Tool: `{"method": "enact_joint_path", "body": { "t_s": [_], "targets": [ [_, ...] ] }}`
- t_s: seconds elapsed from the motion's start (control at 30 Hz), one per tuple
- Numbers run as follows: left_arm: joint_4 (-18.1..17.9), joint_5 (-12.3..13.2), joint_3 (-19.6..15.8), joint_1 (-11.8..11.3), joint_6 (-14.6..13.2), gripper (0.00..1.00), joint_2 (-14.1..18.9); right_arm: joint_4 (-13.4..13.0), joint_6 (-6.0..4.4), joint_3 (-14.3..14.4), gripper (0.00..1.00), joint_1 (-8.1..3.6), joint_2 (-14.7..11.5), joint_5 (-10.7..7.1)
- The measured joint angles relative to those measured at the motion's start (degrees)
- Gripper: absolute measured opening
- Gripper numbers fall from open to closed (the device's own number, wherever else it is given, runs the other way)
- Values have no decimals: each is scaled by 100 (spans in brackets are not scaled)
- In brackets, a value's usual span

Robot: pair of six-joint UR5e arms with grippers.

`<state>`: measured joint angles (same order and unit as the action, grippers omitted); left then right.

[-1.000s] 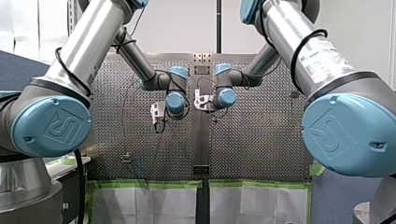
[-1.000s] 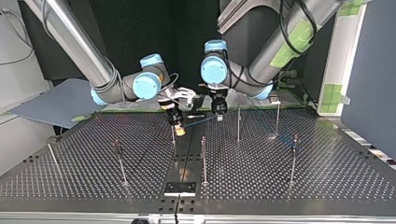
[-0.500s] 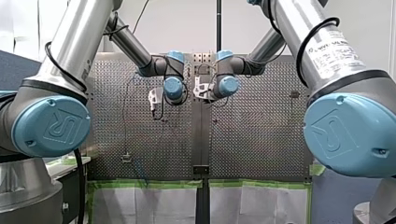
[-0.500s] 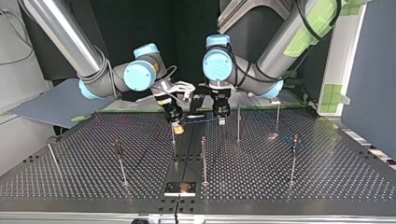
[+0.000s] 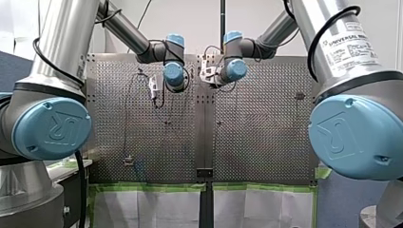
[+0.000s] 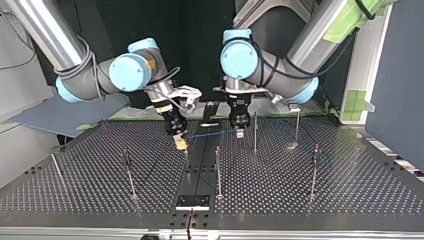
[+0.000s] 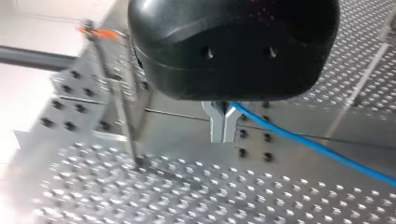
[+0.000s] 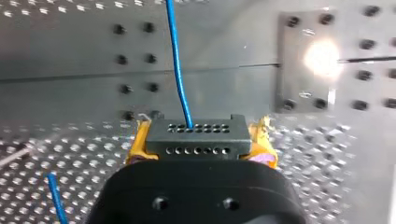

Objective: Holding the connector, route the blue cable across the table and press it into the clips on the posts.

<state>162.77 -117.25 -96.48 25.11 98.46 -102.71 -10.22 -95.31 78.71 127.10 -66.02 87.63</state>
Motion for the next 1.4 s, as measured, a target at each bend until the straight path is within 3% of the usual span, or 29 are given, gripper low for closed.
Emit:
{"method": "enact_joint_path", "body": {
  "t_s": [0.4, 0.57, 0.93, 1.1, 1.4],
  "targets": [
    [-57, 86, 6, 0, -52, 0, 621, 114, -6, 3, 0, -55, -577, 0],
    [-201, 275, 24, -77, -25, 0, 866, 109, -6, 3, 0, -84, -820, -43],
    [-395, 632, 91, -211, -21, 0, 664, 106, -7, 19, 0, -147, -1353, -130],
    [-369, 664, 93, -242, -34, 0, 596, 96, -3, 92, 0, -171, -1392, -131],
    [-447, 608, 91, -280, -28, 0, 533, 63, 27, 315, 0, -214, -1200, -123]
  ]
}}
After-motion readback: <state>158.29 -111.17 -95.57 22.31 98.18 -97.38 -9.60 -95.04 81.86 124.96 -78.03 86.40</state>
